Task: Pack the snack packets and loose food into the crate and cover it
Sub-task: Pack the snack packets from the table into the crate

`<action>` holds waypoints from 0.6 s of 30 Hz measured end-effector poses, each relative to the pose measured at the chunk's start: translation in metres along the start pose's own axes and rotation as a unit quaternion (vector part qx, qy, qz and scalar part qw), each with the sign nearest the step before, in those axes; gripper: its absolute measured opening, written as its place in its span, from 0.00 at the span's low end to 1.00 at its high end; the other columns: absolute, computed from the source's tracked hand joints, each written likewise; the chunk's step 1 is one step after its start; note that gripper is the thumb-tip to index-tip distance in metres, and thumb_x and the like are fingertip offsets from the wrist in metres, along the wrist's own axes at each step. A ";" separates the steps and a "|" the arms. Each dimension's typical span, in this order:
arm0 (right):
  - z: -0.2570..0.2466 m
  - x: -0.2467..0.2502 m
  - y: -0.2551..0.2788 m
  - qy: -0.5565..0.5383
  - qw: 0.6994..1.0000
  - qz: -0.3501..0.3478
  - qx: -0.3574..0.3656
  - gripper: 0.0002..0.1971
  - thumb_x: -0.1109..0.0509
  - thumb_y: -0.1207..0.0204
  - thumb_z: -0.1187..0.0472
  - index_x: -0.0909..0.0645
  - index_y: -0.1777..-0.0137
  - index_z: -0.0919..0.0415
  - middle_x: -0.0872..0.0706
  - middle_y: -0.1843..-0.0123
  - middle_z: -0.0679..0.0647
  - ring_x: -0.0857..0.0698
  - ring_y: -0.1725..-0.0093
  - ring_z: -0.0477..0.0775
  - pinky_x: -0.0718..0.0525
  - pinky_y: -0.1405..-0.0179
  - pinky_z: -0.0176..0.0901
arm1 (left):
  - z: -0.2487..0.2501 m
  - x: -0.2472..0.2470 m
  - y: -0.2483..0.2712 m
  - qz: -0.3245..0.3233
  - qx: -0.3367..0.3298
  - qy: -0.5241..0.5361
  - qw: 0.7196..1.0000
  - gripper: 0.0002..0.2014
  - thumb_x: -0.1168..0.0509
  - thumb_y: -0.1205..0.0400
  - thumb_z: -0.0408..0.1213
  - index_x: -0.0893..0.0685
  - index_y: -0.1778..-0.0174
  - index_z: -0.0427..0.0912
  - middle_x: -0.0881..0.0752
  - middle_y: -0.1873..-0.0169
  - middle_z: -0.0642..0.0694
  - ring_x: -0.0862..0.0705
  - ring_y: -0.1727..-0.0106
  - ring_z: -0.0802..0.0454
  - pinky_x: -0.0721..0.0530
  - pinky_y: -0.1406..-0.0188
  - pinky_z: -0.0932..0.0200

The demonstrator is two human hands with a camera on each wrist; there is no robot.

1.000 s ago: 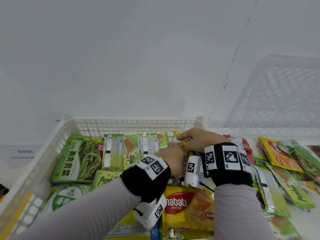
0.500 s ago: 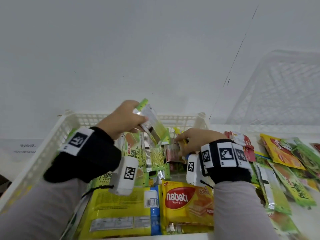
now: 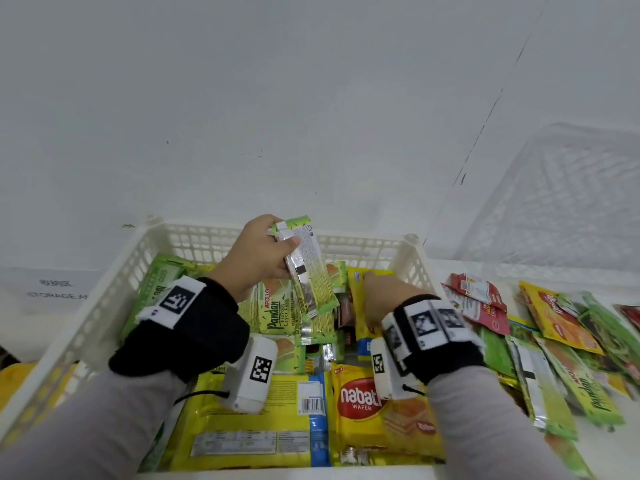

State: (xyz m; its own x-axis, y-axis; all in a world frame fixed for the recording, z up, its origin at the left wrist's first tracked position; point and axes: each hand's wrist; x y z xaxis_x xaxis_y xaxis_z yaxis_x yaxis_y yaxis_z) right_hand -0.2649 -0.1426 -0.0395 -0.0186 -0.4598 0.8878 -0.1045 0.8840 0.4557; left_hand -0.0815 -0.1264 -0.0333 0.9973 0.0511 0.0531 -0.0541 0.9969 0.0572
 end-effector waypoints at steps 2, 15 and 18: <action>0.014 0.011 0.008 -0.031 0.997 0.065 0.005 0.05 0.39 0.21 0.69 0.24 0.47 0.66 0.21 0.59 0.54 0.20 0.53 0.53 0.26 0.59 0.37 | 0.003 0.003 -0.001 0.012 -0.003 0.009 1.000 0.05 0.37 0.18 0.26 0.24 0.53 0.40 0.13 0.66 0.40 0.11 0.74 0.52 0.13 0.76 0.60; 0.024 0.014 -0.001 0.039 0.996 -0.053 0.068 0.17 0.27 0.28 0.66 0.17 0.38 0.60 0.16 0.40 0.51 0.22 0.50 0.48 0.24 0.64 0.35 | 0.001 0.016 -0.005 0.057 0.013 0.070 0.996 0.11 0.40 0.17 0.24 0.29 0.43 0.41 0.15 0.56 0.34 0.11 0.64 0.45 0.12 0.73 0.58; 0.027 -0.010 -0.010 0.016 0.999 -0.017 0.038 0.13 0.26 0.30 0.66 0.17 0.45 0.66 0.12 0.44 0.58 0.14 0.48 0.56 0.17 0.52 0.44 | -0.002 0.010 -0.003 0.030 0.023 0.067 0.997 0.15 0.42 0.18 0.21 0.29 0.42 0.45 0.15 0.54 0.33 0.11 0.65 0.45 0.13 0.74 0.58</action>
State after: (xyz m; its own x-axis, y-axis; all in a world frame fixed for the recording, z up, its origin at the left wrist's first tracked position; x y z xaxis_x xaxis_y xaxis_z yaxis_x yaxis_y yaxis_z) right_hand -0.2903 -0.1489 -0.0541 0.0179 -0.4860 0.8738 -0.1788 0.8583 0.4810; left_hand -0.0713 -0.1286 -0.0352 0.9897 0.1214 -0.0760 -0.1133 0.9882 0.1034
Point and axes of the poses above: each hand's wrist, its own y-axis away from the middle knuckle, its own x-axis out of the back of the hand, z = x × y
